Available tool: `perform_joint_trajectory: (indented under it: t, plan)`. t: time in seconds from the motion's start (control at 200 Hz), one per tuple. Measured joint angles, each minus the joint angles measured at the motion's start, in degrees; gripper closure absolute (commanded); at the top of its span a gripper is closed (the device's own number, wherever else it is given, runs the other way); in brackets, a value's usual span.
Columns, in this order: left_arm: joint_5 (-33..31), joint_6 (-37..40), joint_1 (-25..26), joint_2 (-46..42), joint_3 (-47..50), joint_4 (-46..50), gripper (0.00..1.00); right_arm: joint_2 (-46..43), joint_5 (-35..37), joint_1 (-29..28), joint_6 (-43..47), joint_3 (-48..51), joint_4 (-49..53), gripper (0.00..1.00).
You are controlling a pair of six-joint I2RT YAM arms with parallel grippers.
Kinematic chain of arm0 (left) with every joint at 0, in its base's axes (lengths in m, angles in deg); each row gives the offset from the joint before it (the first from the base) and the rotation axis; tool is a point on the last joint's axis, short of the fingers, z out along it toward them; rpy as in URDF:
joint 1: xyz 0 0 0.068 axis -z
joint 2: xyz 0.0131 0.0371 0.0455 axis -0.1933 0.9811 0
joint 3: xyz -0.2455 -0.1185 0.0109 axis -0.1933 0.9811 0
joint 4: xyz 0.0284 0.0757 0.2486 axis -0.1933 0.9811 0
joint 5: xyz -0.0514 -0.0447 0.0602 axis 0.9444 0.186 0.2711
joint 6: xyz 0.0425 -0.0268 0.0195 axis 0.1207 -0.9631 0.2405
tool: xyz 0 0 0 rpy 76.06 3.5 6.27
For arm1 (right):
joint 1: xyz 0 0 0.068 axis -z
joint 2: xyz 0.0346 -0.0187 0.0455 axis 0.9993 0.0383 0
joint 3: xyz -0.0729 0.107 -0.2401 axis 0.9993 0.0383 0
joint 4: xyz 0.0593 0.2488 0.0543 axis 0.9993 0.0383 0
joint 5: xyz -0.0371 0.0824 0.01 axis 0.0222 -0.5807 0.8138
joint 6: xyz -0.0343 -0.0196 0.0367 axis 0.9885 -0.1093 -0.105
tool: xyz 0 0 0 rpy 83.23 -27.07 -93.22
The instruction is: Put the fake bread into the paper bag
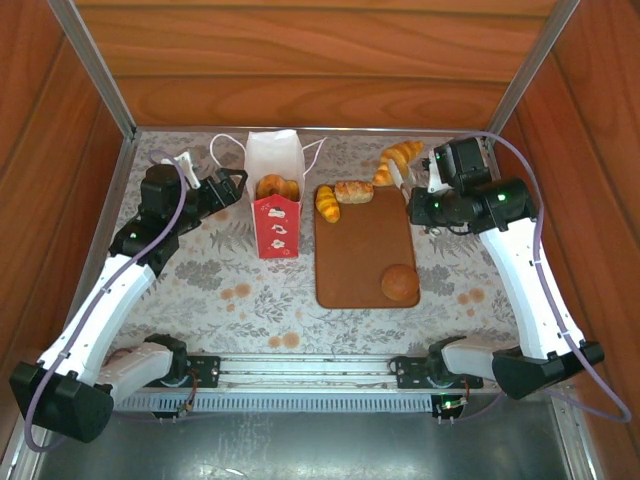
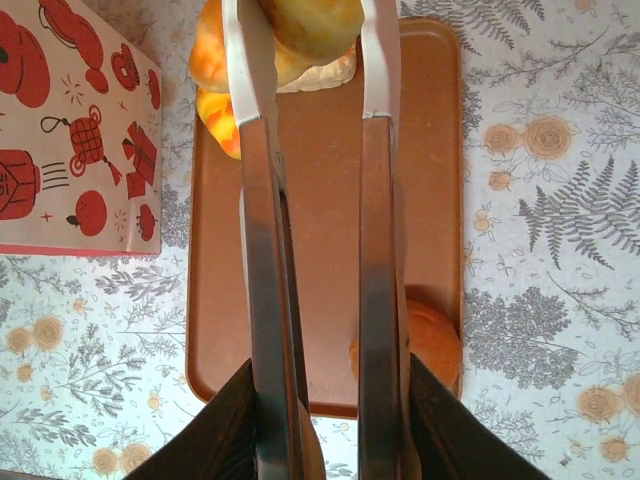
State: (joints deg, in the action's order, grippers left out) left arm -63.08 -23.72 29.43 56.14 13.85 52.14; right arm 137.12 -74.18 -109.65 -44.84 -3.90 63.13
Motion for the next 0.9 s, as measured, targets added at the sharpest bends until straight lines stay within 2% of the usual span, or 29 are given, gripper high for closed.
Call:
perform_joint_trajectory:
  t: [0.47, 0.595, 0.9]
  plan:
    - [-4.76, -1.55, 2.05, 0.96, 0.07, -0.04, 0.14, 0.57, 0.94, -2.03, 3.76, -11.72, 0.31, 0.7]
    - [-5.16, -1.97, 2.27, 1.2, 0.07, -0.02, 0.15, 2.36, 0.9, -4.81, 5.01, -16.9, -0.9, 0.7]
    - [-6.14, -3.32, 2.43, 2.23, 0.07, 0.28, 0.24, 10.43, 2.45, -14.93, 8.96, -26.36, -4.09, 0.7]
